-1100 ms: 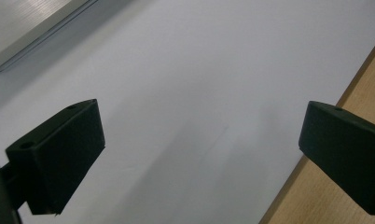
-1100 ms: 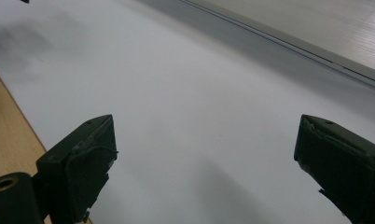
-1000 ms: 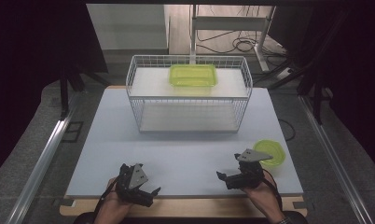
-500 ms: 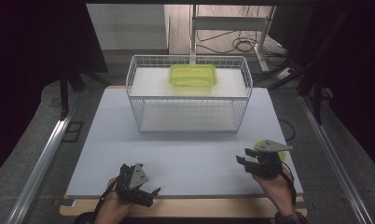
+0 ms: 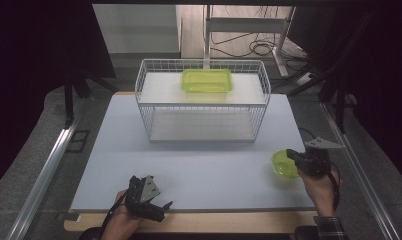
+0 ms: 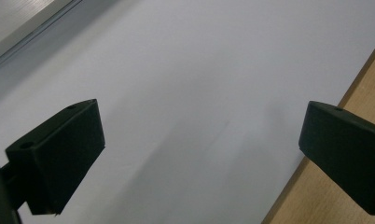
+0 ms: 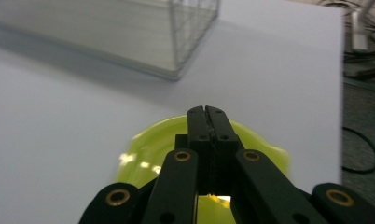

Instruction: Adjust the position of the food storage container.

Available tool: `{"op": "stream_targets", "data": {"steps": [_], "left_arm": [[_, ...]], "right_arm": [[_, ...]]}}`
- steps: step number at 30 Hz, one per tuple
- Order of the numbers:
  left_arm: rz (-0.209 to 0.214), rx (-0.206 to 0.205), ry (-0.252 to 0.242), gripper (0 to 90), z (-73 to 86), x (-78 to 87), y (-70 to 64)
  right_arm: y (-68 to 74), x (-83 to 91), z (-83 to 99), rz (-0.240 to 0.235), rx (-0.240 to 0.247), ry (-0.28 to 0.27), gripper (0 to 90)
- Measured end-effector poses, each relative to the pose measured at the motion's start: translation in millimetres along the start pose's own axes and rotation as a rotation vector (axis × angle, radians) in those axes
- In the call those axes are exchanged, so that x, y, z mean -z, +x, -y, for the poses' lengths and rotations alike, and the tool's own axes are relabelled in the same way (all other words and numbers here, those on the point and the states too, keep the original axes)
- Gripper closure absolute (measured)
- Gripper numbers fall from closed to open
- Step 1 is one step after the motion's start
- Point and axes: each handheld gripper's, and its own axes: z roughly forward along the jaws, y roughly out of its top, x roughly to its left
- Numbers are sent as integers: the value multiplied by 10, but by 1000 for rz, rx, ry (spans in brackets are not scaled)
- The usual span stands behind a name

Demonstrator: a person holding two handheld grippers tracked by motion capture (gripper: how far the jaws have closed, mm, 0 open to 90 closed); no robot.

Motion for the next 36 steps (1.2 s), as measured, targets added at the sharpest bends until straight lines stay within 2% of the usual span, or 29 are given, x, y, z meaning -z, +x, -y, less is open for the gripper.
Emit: {"op": "stream_targets", "data": {"steps": [4, 5, 6, 8, 18, 27, 28, 31, 36], "left_arm": [[-1, -2, 2, 0, 1, -1, 0], [-1, -2, 2, 0, 1, -1, 0], [-1, -2, 1, 0, 1, 0, 0], [-1, -2, 1, 0, 1, -1, 0], [0, -14, 11, 0, 2, -9, -12], [-2, -21, 19, 0, 2, -16, -19], [-2, -21, 19, 0, 2, -16, -19], [-2, -22, 20, 0, 2, -16, -19], [-1, -24, 21, 0, 3, -18, -23]], "right_arm": [[-165, -9, 5, 55, -28, 1, 891], [-165, -9, 5, 55, -28, 1, 891], [-245, -16, 40, 81, -46, 11, 890], [-292, -21, 73, 96, -52, 23, 890], [-397, -64, 179, 148, -58, 66, 890], [-392, -82, 208, 131, -67, 83, 889], [-360, -106, 216, 112, -65, 90, 890], [-319, -119, 210, 103, -56, 95, 889], [-181, -154, 191, 62, -29, 107, 889]]}}
